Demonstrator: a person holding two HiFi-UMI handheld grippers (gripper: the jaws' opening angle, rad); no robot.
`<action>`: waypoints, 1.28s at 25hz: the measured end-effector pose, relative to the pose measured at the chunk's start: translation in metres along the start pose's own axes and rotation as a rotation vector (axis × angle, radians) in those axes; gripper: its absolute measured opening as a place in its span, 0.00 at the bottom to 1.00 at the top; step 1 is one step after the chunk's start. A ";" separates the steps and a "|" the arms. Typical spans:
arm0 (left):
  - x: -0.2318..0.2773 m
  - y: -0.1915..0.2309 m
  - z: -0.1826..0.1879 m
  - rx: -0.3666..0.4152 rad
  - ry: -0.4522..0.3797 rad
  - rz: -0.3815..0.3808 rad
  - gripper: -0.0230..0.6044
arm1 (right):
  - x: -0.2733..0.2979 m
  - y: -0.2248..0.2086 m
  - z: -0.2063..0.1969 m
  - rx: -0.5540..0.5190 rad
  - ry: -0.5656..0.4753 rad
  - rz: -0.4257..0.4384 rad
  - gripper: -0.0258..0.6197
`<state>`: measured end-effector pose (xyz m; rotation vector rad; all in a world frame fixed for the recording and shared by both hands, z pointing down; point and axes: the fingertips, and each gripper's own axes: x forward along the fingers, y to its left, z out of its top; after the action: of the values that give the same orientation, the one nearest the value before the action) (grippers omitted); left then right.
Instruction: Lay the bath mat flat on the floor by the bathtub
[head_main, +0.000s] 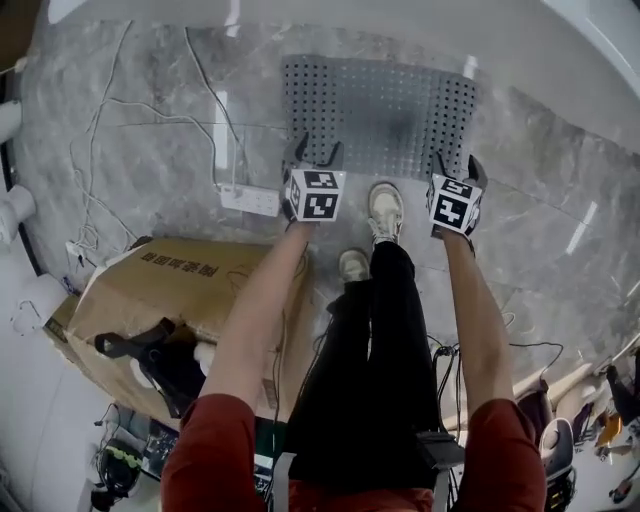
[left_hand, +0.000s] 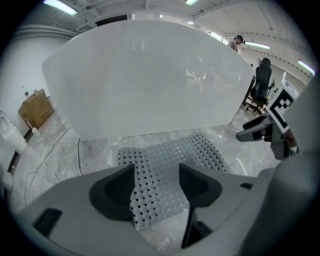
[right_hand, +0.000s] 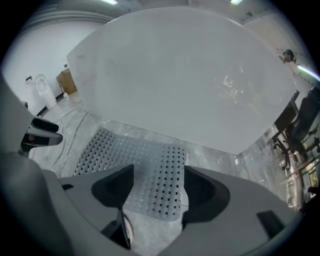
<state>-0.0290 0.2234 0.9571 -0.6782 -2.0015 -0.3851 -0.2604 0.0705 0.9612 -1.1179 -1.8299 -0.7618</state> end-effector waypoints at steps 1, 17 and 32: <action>-0.013 -0.002 0.009 -0.014 -0.014 -0.005 0.45 | -0.014 0.002 0.009 0.006 -0.014 -0.001 0.51; -0.308 -0.020 0.168 -0.105 -0.384 0.040 0.45 | -0.321 0.024 0.159 0.139 -0.356 0.017 0.52; -0.583 -0.090 0.276 -0.027 -0.712 -0.036 0.45 | -0.625 -0.012 0.234 0.148 -0.742 -0.042 0.52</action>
<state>-0.0461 0.1187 0.3144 -0.8794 -2.6838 -0.2018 -0.1951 0.0096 0.2997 -1.3751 -2.4721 -0.2201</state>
